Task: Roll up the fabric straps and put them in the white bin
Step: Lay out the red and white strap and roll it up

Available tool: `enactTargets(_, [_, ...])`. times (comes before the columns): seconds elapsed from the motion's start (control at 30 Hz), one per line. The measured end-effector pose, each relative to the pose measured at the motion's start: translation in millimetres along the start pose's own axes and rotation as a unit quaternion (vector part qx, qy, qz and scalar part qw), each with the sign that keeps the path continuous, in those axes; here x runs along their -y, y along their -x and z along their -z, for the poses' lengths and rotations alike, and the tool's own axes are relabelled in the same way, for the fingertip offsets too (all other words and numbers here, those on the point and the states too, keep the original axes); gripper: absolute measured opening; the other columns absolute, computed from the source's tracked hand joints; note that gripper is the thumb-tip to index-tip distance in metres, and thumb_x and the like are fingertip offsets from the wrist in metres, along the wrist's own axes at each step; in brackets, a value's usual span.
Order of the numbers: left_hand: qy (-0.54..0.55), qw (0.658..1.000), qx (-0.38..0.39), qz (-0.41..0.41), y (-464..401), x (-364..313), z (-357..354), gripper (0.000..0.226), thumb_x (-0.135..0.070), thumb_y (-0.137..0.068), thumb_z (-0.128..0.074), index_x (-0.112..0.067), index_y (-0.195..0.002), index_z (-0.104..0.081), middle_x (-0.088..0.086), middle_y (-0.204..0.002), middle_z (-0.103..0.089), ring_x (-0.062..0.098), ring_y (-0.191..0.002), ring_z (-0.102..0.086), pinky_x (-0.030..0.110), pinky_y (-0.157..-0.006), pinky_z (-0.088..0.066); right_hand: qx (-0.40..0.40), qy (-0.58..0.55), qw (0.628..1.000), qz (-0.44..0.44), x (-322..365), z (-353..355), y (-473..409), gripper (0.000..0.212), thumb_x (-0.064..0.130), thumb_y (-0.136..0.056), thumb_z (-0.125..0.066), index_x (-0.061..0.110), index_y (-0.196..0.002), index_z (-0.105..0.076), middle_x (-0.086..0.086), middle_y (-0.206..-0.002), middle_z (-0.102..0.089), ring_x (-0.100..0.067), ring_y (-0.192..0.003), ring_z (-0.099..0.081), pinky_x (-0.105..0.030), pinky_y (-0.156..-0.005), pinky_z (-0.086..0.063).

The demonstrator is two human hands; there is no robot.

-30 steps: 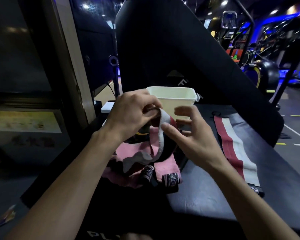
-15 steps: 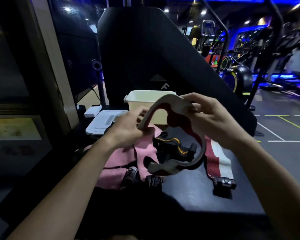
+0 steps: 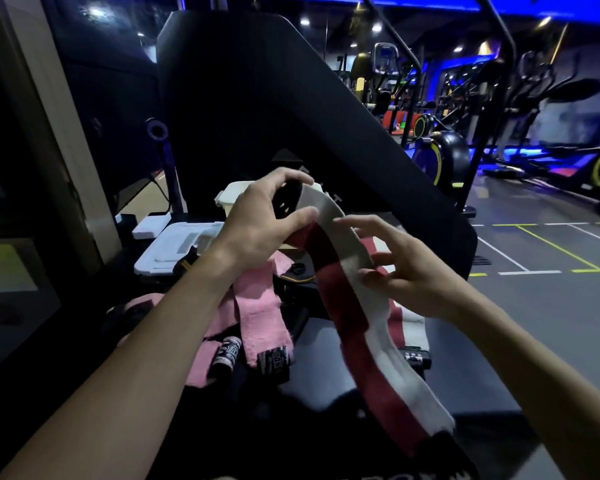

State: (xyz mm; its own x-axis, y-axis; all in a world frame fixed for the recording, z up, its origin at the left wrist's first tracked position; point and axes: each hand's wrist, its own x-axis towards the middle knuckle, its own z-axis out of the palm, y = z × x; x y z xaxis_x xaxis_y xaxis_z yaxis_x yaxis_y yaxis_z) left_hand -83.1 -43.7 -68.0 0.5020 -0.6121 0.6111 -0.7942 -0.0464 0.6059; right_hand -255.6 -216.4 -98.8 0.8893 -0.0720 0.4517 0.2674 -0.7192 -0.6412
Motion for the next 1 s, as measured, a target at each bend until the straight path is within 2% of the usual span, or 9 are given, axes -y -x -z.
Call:
enactTargets(0.07, [0.016,1.0,-0.017,-0.02,-8.6,-2.7,-8.4,0.042,-0.026,-0.088,-0.08,-0.026,-0.127,-0.065,-0.017,-0.12,-0.067,-0.018,-0.112,-0.053,0.0,-0.095,-0.034,0.011,-0.066,0.997,-0.024,0.9,4.1,-4.0,0.082,-0.01,-0.078,-0.059,0.036,-0.145,-0.048,0.017,-0.13,-0.061,-0.032,-0.115,-0.065,-0.053,-0.091,-0.057])
enactTargets(0.17, [0.045,0.998,-0.025,-0.025,-19.5,-1.8,-21.0,0.038,-0.021,-0.087,-0.081,-0.025,-0.123,-0.067,-0.015,-0.115,-0.071,0.001,-0.114,-0.063,0.027,-0.106,-0.047,-0.005,-0.096,0.994,-0.043,-7.5,8.2,-11.1,0.08,-0.017,-0.083,-0.055,0.034,-0.144,-0.05,0.01,-0.123,-0.065,-0.03,-0.078,-0.067,-0.038,-0.067,-0.056])
enactTargets(0.23, [0.059,0.997,-0.038,-0.012,-25.5,-0.3,-30.2,0.035,-0.021,-0.087,-0.081,-0.026,-0.119,-0.068,-0.014,-0.11,-0.072,0.006,-0.11,-0.066,0.037,-0.103,-0.051,-0.03,-0.078,0.996,-0.027,-15.2,8.1,-14.5,0.073,-0.022,-0.086,-0.053,0.026,-0.14,-0.055,0.012,-0.118,-0.067,-0.03,-0.076,-0.068,-0.045,-0.065,-0.054])
enactTargets(0.3, [0.073,0.995,-0.067,0.005,-30.7,0.3,-38.6,0.04,-0.021,-0.087,-0.082,-0.025,-0.123,-0.065,-0.012,-0.112,-0.07,0.006,-0.106,-0.066,0.034,-0.098,-0.054,-0.053,-0.08,0.995,-0.03,-22.7,9.8,-17.3,0.067,-0.023,-0.087,-0.053,0.02,-0.138,-0.057,0.006,-0.121,-0.069,-0.02,-0.089,-0.072,-0.052,-0.076,-0.058])
enactTargets(0.43, [0.164,0.975,-0.073,0.129,-14.9,6.5,-53.9,0.049,-0.034,-0.091,-0.077,-0.029,-0.132,-0.049,-0.007,-0.12,-0.065,0.01,-0.101,-0.07,0.031,-0.089,-0.059,-0.096,-0.087,0.991,-0.034,-31.6,29.0,-27.3,0.075,-0.027,-0.082,-0.056,0.023,-0.138,-0.054,0.007,-0.131,-0.063,0.002,-0.101,-0.066,-0.024,-0.082,-0.057])
enactTargets(0.53, [0.285,0.931,0.092,0.209,22.9,21.0,-80.7,0.051,-0.051,-0.091,-0.068,-0.022,-0.131,-0.054,-0.002,-0.125,-0.066,0.02,-0.112,-0.069,0.042,-0.095,-0.059,-0.125,-0.059,0.99,-0.014,-40.5,43.4,-38.7,0.073,-0.013,-0.077,-0.062,0.022,-0.14,-0.051,0.007,-0.137,-0.059,0.004,-0.122,-0.055,-0.024,-0.096,-0.053])
enactTargets(0.7, [0.291,0.9,0.27,0.182,85.8,43.1,-128.9,0.037,-0.023,-0.095,-0.072,-0.02,-0.13,-0.062,-0.01,-0.124,-0.073,0.006,-0.117,-0.067,0.02,-0.098,-0.051,-0.183,-0.124,0.974,-0.053,-71.7,60.1,-63.3,0.074,-0.01,-0.077,-0.067,0.013,-0.145,-0.05,0.002,-0.133,-0.062,0.002,-0.113,-0.059,-0.016,-0.088,-0.048])
enactTargets(0.87, [0.329,0.897,0.212,0.207,93.8,52.0,-144.0,0.024,-0.004,-0.095,-0.069,-0.004,-0.118,-0.069,0.007,-0.11,-0.078,0.008,-0.096,-0.069,0.019,-0.082,-0.054,-0.229,-0.168,0.952,-0.113,-113.4,77.7,-85.8,0.076,-0.007,-0.079,-0.065,0.017,-0.149,-0.047,-0.005,-0.134,-0.064,-0.013,-0.11,-0.066,-0.033,-0.08,-0.058])
enactTargets(1.0, [0.424,0.867,0.12,0.232,61.4,46.7,-150.2,0.026,-0.019,-0.096,-0.063,-0.004,-0.115,-0.07,0.01,-0.099,-0.075,0.016,-0.088,-0.066,0.022,-0.074,-0.055,-0.269,-0.19,0.928,-0.174,-153.8,93.4,-100.7,0.078,-0.022,-0.081,-0.045,0.014,-0.149,-0.046,0.0,-0.112,-0.065,-0.005,-0.071,-0.065,-0.02,-0.051,-0.05])
